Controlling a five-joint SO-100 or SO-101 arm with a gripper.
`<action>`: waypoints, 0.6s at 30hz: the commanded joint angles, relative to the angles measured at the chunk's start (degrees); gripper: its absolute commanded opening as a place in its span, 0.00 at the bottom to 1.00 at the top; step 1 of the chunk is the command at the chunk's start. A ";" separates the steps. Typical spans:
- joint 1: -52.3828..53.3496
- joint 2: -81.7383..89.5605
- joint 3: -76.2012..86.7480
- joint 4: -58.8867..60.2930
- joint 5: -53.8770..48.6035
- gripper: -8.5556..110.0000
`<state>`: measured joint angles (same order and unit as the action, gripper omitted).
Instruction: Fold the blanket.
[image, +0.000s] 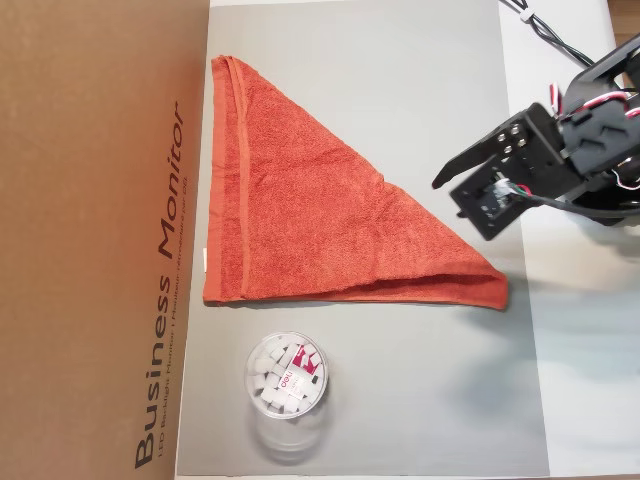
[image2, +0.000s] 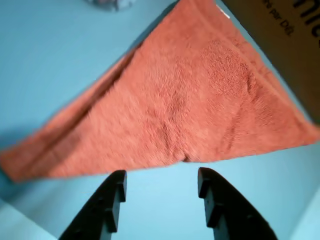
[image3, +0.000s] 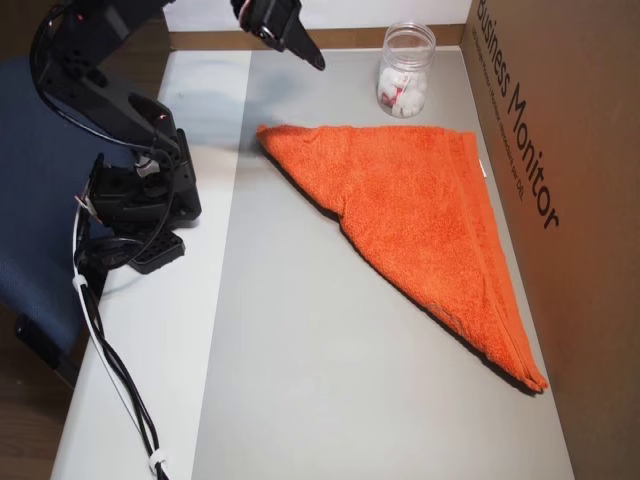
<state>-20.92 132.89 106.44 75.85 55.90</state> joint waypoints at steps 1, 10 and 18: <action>-1.05 2.46 -0.35 4.39 -11.16 0.19; -7.91 2.55 5.89 4.92 -23.47 0.19; -17.93 3.25 15.82 4.92 -23.47 0.19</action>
<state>-36.12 134.65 121.11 80.86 32.96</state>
